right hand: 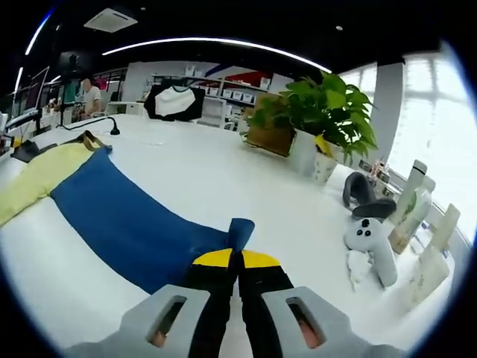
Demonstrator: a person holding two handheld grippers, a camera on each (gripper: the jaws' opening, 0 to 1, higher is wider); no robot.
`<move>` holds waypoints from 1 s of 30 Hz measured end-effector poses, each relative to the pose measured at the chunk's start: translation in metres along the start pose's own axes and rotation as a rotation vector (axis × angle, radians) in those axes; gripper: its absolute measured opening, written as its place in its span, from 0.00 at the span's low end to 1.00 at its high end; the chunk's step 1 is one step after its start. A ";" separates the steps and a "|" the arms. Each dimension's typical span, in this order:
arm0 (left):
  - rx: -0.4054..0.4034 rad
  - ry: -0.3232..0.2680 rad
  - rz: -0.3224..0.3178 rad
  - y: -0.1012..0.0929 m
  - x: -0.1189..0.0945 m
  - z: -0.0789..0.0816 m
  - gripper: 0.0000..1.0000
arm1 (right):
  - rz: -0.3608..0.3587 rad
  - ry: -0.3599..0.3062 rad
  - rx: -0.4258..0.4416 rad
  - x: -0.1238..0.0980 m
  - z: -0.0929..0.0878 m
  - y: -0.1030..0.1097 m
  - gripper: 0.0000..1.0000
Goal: Fold the garment on the visible template until the final outline fits inside the template.
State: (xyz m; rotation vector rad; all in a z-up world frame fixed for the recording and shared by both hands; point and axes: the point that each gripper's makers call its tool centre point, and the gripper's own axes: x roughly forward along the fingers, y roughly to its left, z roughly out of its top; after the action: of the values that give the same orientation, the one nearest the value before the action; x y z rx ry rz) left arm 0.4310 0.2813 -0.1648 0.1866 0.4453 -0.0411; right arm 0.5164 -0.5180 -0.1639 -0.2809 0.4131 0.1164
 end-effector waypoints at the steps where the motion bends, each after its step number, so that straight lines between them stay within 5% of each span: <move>1: 0.005 0.005 0.001 0.001 0.000 0.000 0.03 | -0.001 0.000 -0.001 0.000 0.000 -0.001 0.00; 30: -0.046 0.070 0.020 0.033 0.000 -0.009 0.03 | -0.058 0.017 0.000 -0.001 -0.011 -0.031 0.00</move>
State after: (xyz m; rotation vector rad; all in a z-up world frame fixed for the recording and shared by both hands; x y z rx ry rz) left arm 0.4293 0.3151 -0.1674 0.1479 0.5139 -0.0044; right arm 0.5165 -0.5507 -0.1651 -0.2939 0.4217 0.0568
